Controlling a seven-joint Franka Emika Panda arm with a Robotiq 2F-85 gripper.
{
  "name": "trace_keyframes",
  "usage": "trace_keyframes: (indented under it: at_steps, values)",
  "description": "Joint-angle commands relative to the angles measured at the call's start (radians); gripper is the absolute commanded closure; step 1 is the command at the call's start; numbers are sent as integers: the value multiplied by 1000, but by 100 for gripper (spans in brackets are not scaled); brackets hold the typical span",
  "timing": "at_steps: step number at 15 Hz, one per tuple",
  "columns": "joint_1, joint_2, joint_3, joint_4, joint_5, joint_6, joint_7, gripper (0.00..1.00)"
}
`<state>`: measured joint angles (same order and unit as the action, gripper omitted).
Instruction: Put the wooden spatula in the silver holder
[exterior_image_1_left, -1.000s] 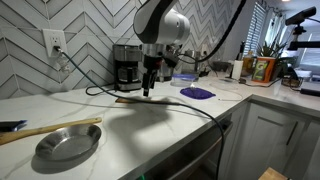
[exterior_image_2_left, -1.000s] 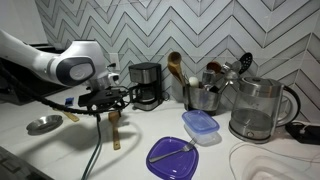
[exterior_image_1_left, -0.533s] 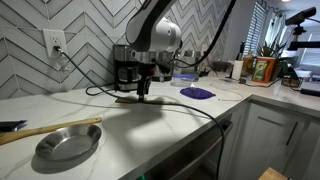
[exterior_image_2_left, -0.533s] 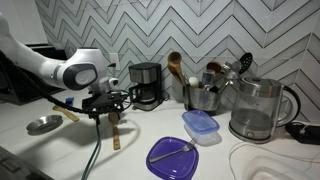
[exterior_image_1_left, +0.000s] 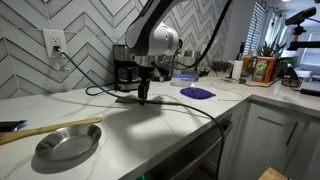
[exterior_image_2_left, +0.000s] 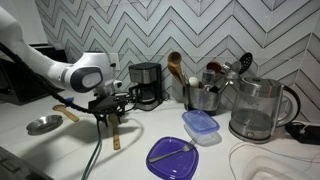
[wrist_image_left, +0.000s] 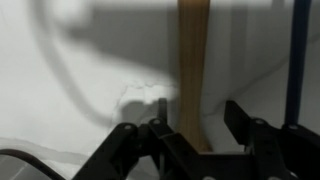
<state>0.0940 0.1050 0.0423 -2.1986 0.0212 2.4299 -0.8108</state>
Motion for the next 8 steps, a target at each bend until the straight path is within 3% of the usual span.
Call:
trace_keyframes:
  at_steps: [1,5,6,8]
  values:
    - [-30,28,23,23,10,-12,-45,68]
    - [-38,36,31,38,11,-20,-71,73]
    - [-38,37,31,41,7,-24,-73,90]
    - [-41,22,31,43,14,-36,-72,96]
